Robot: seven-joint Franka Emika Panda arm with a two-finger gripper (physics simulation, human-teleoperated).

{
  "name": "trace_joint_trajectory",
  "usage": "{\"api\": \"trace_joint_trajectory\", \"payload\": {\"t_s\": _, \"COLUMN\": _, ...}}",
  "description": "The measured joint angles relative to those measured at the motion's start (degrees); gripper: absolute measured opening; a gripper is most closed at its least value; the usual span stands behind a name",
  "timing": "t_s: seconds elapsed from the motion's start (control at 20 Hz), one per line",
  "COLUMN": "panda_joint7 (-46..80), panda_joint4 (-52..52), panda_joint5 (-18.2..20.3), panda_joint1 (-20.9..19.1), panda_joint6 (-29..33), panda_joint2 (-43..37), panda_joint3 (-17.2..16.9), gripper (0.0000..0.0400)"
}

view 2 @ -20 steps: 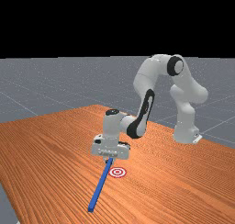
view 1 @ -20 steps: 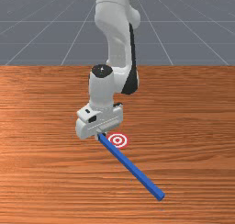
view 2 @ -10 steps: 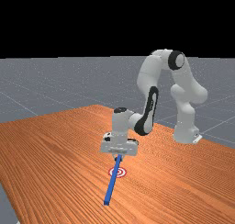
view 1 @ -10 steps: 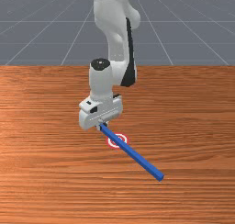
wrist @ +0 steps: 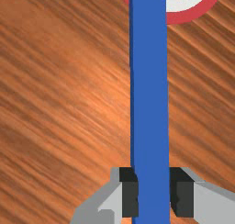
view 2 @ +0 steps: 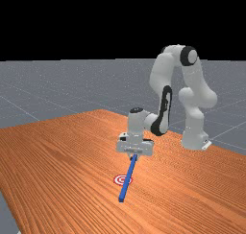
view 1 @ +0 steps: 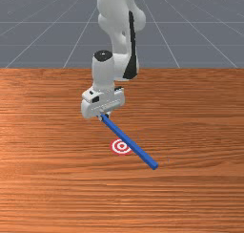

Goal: Pull the pivot to the target area

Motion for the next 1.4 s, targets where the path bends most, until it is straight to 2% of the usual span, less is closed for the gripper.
{"api": "trace_joint_trajectory", "payload": {"t_s": 0.15, "panda_joint7": 0.32, "panda_joint4": 0.47, "panda_joint5": 0.76, "panda_joint1": -1.1, "panda_joint6": -0.38, "panda_joint2": 0.32, "panda_joint3": -0.44, "gripper": 0.0097}}
{"api": "trace_joint_trajectory", "payload": {"t_s": 0.25, "panda_joint7": -3.92, "panda_joint4": 0.46, "panda_joint5": -0.34, "panda_joint1": -3.14, "panda_joint6": -0.58, "panda_joint2": 0.05, "panda_joint3": 0.33, "gripper": 0.0095}}
{"api": "trace_joint_trajectory", "payload": {"t_s": 0.3, "panda_joint7": -3.12, "panda_joint4": 0.13, "panda_joint5": -2.46, "panda_joint1": -1.37, "panda_joint6": -0.71, "panda_joint2": -0.53, "panda_joint3": -1.55, "gripper": 0.0095}}
{"api": "trace_joint_trajectory", "payload": {"t_s": 0.35, "panda_joint7": 0.04, "panda_joint4": -0.06, "panda_joint5": -5.12, "panda_joint1": 2.0, "panda_joint6": -0.8, "panda_joint2": -0.78, "panda_joint3": -4.89, "gripper": 0.0095}}
{"api": "trace_joint_trajectory", "payload": {"t_s": 0.4, "panda_joint7": 3.76, "panda_joint4": -0.08, "panda_joint5": -7.45, "panda_joint1": 5.8, "panda_joint6": -0.84, "panda_joint2": -0.5, "panda_joint3": -8.19, "gripper": 0.0206}}
{"api": "trace_joint_trajectory", "payload": {"t_s": 0.45, "panda_joint7": 7.95, "panda_joint4": -0.07, "panda_joint5": -9.97, "panda_joint1": 10.25, "panda_joint6": -1.11, "panda_joint2": 0.12, "panda_joint3": -11.67, "gripper": 0.0282}}
{"api": "trace_joint_trajectory", "payload": {"t_s": 0.5, "panda_joint7": 8.35, "panda_joint4": -0.29, "panda_joint5": -10.04, "panda_joint1": 10.7, "panda_joint6": -0.91, "panda_joint2": -0.09, "panda_joint3": -11.47, "gripper": 0.0329}}
{"api": "trace_joint_trajectory", "payload": {"t_s": 0.55, "panda_joint7": 8.24, "panda_joint4": -0.31, "panda_joint5": -9.86, "panda_joint1": 10.85, "panda_joint6": -0.47, "panda_joint2": 0.08, "panda_joint3": -11.32, "gripper": 0.0357}}
{"api": "trace_joint_trajectory", "payload": {"t_s": 0.6, "panda_joint7": 6.58, "panda_joint4": -0.49, "panda_joint5": -8.67, "panda_joint1": 8.9, "panda_joint6": -0.37, "panda_joint2": -0.38, "panda_joint3": -9.32, "gripper": 0.0374}}
{"api": "trace_joint_trajectory", "payload": {"t_s": 0.75, "panda_joint7": 4.11, "panda_joint4": -0.78, "panda_joint5": -6.71, "panda_joint1": 6.16, "panda_joint6": -0.68, "panda_joint2": -1.29, "panda_joint3": -6.31, "gripper": 0.0394}}
{"api": "trace_joint_trajectory", "payload": {"t_s": 0.8, "panda_joint7": 2.05, "panda_joint4": -1.5, "panda_joint5": -4.77, "panda_joint1": 3.88, "panda_joint6": 1.23, "panda_joint2": -1.59, "panda_joint3": -3.97, "gripper": 0.0396}}
{"api": "trace_joint_trajectory", "payload": {"t_s": 0.9, "panda_joint7": 2.47, "panda_joint4": -1.56, "panda_joint5": -4.83, "panda_joint1": 4.29, "panda_joint6": 1.13, "panda_joint2": -1.63, "panda_joint3": -4.0, "gripper": 0.0399}}
{"api": "trace_joint_trajectory", "payload": {"t_s": 0.95, "panda_joint7": 4.07, "panda_joint4": -1.07, "panda_joint5": -6.1, "panda_joint1": 6.03, "panda_joint6": -0.3, "panda_joint2": -1.5, "panda_joint3": -5.55, "gripper": 0.0399}}
{"api": "trace_joint_trajectory", "payload": {"t_s": 1.0, "panda_joint7": 7.23, "panda_joint4": -1.07, "panda_joint5": -8.43, "panda_joint1": 9.35, "panda_joint6": -0.3, "panda_joint2": -1.22, "panda_joint3": -8.57, "gripper": 0.04}}
{"api": "trace_joint_trajectory", "payload": {"t_s": 1.05, "panda_joint7": -1.41, "panda_joint4": -1.49, "panda_joint5": -6.98, "panda_joint1": 4.1, "panda_joint6": 0.39, "panda_joint2": -1.8, "panda_joint3": -3.08, "gripper": 0.04}}
{"api": "trace_joint_trajectory", "payload": {"t_s": 1.1, "panda_joint7": -1.65, "panda_joint4": -1.67, "panda_joint5": -7.39, "panda_joint1": 4.57, "panda_joint6": 0.52, "panda_joint2": -1.9, "panda_joint3": -2.81, "gripper": 0.04}}
{"api": "trace_joint_trajectory", "payload": {"t_s": 1.15, "panda_joint7": 12.86, "panda_joint4": -1.08, "panda_joint5": -12.13, "panda_joint1": 15.7, "panda_joint6": -0.89, "panda_joint2": -0.66, "panda_joint3": -12.68, "gripper": 0.04}}
{"api": "trace_joint_trajectory", "payload": {"t_s": 1.2, "panda_joint7": 3.34, "panda_joint4": -1.96, "panda_joint5": -6.94, "panda_joint1": 7.44, "panda_joint6": -0.92, "panda_joint2": -2.83, "panda_joint3": -4.54, "gripper": 0.04}}
{"api": "trace_joint_trajectory", "payload": {"t_s": 1.25, "panda_joint7": -0.39, "panda_joint4": -1.84, "panda_joint5": -1.29, "panda_joint1": 3.19, "panda_joint6": -2.56, "panda_joint2": -3.87, "panda_joint3": -0.16, "gripper": 0.0243}}
{"api": "trace_joint_trajectory", "payload": {"t_s": 1.3, "panda_joint7": -5.89, "panda_joint4": -1.08, "panda_joint5": 3.06, "panda_joint1": -1.04, "panda_joint6": -3.98, "panda_joint2": -3.76, "panda_joint3": 3.62, "gripper": 0.0148}}
{"api": "trace_joint_trajectory", "payload": {"t_s": 1.35, "panda_joint7": -10.13, "panda_joint4": -0.31, "panda_joint5": 6.24, "panda_joint1": -4.19, "panda_joint6": -5.57, "panda_joint2": -3.37, "panda_joint3": 5.92, "gripper": 0.009}}
{"api": "trace_joint_trajectory", "payload": {"t_s": 1.4, "panda_joint7": -10.64, "panda_joint4": -0.3, "panda_joint5": 6.11, "panda_joint1": -4.84, "panda_joint6": -5.28, "panda_joint2": -3.41, "panda_joint3": 5.84, "gripper": 0.0055}}
